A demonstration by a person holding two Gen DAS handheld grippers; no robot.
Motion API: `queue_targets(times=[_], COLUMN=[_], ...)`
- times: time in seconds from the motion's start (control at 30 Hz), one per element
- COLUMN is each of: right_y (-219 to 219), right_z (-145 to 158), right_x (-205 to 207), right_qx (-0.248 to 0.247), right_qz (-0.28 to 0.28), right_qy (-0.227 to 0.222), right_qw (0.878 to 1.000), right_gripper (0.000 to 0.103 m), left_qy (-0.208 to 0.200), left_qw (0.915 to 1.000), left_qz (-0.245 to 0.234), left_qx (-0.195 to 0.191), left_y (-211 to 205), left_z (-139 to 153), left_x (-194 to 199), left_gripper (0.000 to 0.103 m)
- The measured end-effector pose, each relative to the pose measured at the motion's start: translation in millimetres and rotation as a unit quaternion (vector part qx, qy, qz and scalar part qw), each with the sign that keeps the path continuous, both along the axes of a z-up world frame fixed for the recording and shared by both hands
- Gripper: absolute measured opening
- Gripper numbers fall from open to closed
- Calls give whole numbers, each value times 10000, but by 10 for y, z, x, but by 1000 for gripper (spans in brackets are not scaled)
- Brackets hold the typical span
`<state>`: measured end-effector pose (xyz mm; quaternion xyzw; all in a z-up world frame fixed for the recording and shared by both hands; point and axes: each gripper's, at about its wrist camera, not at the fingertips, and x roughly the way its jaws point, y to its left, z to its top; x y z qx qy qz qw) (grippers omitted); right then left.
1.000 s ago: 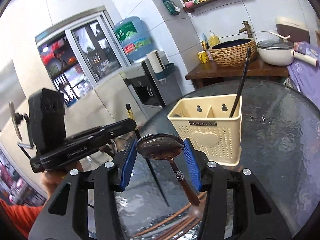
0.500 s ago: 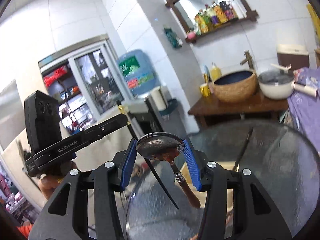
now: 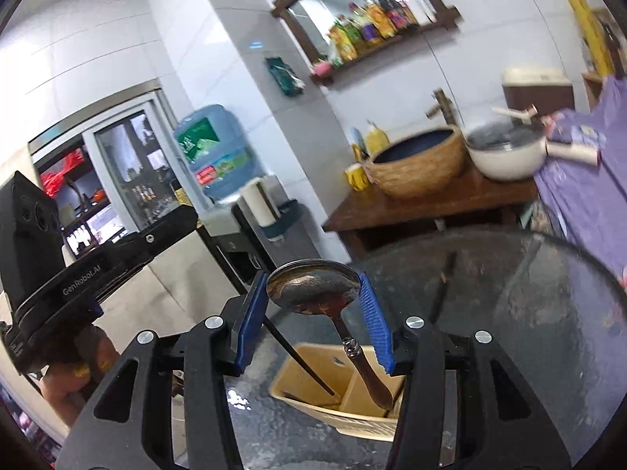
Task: Organize utensils
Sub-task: 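Lower the spoon into the holder with the right tool while the left tool lowers the chopstick in, both opening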
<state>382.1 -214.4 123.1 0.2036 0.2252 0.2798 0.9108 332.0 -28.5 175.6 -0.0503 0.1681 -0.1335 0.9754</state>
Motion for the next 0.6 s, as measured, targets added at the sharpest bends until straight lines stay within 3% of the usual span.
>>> queue_targets(times=[0.33,0.6], right_y=[107,158], right_z=[-466,-633], right_x=[3,-20], right_qx=[-251,-493], right_qz=[97,21], right_qy=[252,297], right_qw=[9993,9983], right_gripper=[48,48], left_qy=[512,734], left_qw=[9986,9972], left_qz=[-90,-114], left_qx=[30,92], left_y=[-6,-6], left_z=[-566,-784], left_x=[138,190], left_gripper=[7,7])
